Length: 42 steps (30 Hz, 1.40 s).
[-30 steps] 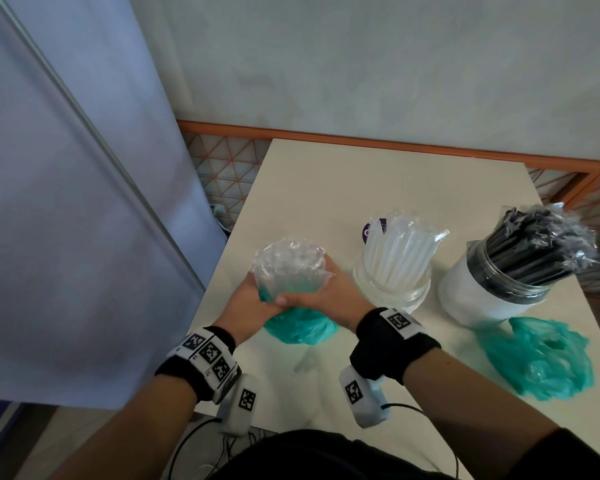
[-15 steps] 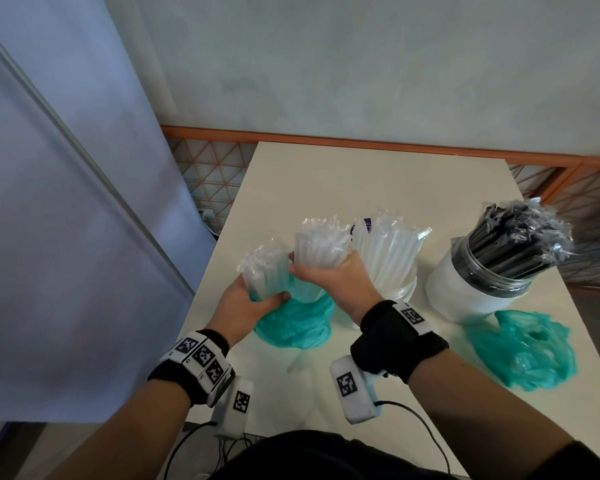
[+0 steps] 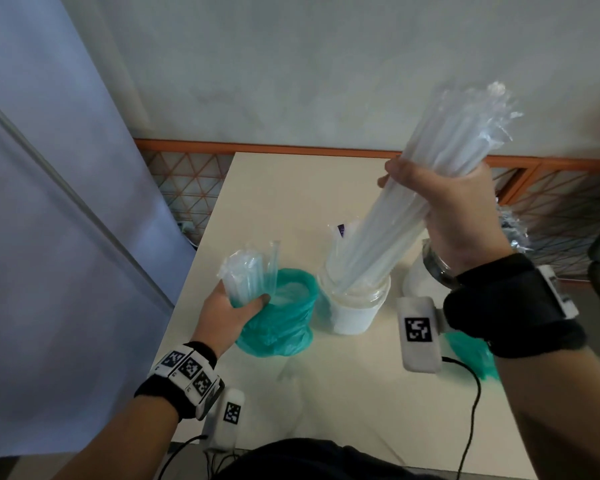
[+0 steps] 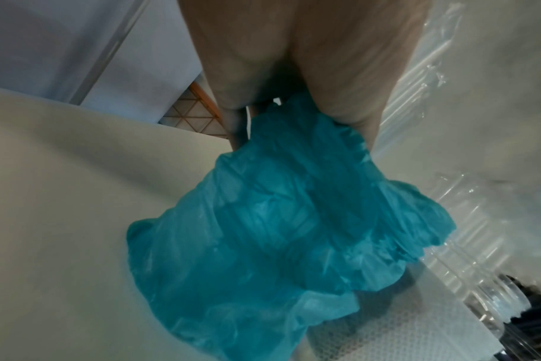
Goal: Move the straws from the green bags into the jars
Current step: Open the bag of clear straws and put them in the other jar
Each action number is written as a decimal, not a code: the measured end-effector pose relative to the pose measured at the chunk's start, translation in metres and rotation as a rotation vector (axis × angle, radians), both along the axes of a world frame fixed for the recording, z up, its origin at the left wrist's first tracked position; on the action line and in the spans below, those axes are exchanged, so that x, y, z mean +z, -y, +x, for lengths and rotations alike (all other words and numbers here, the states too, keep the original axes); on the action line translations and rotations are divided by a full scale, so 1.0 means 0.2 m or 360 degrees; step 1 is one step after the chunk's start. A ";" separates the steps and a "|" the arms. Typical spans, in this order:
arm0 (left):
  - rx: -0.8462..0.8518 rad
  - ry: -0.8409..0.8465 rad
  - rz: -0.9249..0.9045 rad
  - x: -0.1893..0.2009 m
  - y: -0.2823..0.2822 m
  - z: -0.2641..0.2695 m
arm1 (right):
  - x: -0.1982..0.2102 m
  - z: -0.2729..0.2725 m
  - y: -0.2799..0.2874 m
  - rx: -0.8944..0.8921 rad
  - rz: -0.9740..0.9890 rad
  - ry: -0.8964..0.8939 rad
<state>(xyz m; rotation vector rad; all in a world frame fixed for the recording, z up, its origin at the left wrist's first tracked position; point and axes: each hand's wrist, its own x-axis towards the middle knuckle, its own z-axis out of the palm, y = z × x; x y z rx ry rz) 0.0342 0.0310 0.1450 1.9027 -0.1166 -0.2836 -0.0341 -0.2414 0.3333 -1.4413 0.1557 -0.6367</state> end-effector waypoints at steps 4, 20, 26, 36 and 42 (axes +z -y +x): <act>-0.0009 -0.0005 0.0003 0.00 0.00 0.00 | -0.02 -0.04 0.00 -0.0002 -0.0278 0.0012; -0.0004 -0.0023 0.0040 -0.02 -0.01 0.00 | -0.45 -0.01 -0.06 -0.0417 -0.0788 -0.0779; -0.0009 0.0006 0.0068 -0.01 -0.01 0.00 | -0.74 -0.03 -0.07 -0.0215 -0.1122 -0.1113; -0.0005 -0.0014 0.0029 0.00 -0.01 -0.01 | -0.61 0.04 -0.04 -0.0240 -0.1524 -0.0363; 0.0019 -0.0025 0.0031 0.00 -0.02 -0.01 | -0.60 0.04 0.01 -0.0331 -0.1422 -0.0176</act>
